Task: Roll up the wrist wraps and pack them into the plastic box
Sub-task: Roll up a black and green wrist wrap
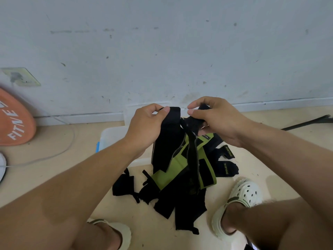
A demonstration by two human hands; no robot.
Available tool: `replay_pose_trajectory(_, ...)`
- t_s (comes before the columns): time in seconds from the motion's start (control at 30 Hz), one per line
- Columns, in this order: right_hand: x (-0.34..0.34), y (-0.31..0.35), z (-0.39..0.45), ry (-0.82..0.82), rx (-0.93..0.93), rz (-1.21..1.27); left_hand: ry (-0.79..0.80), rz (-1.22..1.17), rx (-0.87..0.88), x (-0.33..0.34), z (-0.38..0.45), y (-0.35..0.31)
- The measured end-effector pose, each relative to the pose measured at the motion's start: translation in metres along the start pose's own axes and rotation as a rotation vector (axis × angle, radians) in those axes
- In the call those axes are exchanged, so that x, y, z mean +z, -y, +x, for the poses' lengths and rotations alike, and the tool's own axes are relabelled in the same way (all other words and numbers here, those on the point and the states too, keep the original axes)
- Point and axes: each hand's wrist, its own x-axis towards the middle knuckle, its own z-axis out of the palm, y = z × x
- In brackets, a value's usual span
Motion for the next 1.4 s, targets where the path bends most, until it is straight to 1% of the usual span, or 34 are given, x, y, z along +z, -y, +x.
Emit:
replay_pose_trajectory(0.1, 0.003, 0.004, -0.004, 0.131, 0.03, 0.156, 0.027, -0.011, 0.0, -0.001, 0.0, -0.001)
replay_pose_trajectory(0.17, 0.003, 0.008, -0.01, 0.239, 0.012, 0.151, 0.059, -0.018, -0.01, -0.001, -0.002, -0.002)
replay_pose_trajectory(0.23, 0.003, 0.009, -0.014, 0.271, -0.044, 0.065, 0.071, -0.037, -0.04, -0.001, -0.003, -0.002)
replay_pose_trajectory(0.27, 0.004, 0.01, -0.016, 0.243, -0.086, -0.007, 0.07, -0.055, -0.054, -0.001, -0.003, -0.002)
replay_pose_trajectory(0.33, 0.003, 0.009, -0.016, 0.121, -0.16, -0.121, 0.07, -0.09, -0.068, -0.002, -0.001, -0.003)
replay_pose_trajectory(0.4, 0.0, 0.006, -0.013, -0.001, -0.18, -0.184, 0.065, -0.12, -0.082, -0.003, -0.001, -0.004)
replay_pose_trajectory(0.47, -0.003, 0.004, -0.009, -0.066, -0.173, -0.249, 0.061, -0.139, -0.091, -0.003, -0.001, -0.005)
replay_pose_trajectory(0.53, -0.004, 0.002, -0.006, -0.059, -0.142, -0.222, 0.053, -0.158, -0.094, -0.003, -0.001, -0.006)
replay_pose_trajectory(0.6, -0.003, 0.001, -0.003, -0.018, -0.114, -0.113, 0.043, -0.169, -0.099, -0.004, 0.0, -0.006)
replay_pose_trajectory(0.67, -0.003, 0.0, -0.001, -0.028, -0.11, -0.094, 0.034, -0.173, -0.098, -0.005, 0.0, -0.006)
replay_pose_trajectory(0.73, -0.003, 0.0, 0.0, -0.054, -0.126, -0.148, 0.027, -0.182, -0.094, -0.005, -0.001, -0.007)
replay_pose_trajectory(0.87, -0.001, -0.002, -0.001, -0.02, -0.204, -0.31, 0.041, -0.181, -0.087, -0.005, -0.002, -0.008)
replay_pose_trajectory(1.07, 0.004, -0.006, 0.001, 0.051, -0.17, -0.401, 0.073, -0.173, -0.058, -0.003, -0.006, -0.011)
replay_pose_trajectory(1.2, 0.002, -0.006, 0.004, -0.002, -0.15, -0.345, 0.064, -0.154, -0.051, -0.005, -0.006, -0.013)
replay_pose_trajectory(1.3, 0.001, -0.006, 0.005, -0.028, -0.16, -0.25, 0.124, -0.067, -0.025, -0.004, -0.008, -0.011)
replay_pose_trajectory(1.4, 0.002, -0.005, 0.005, -0.043, -0.177, -0.195, 0.132, -0.108, -0.039, -0.003, -0.009, -0.009)
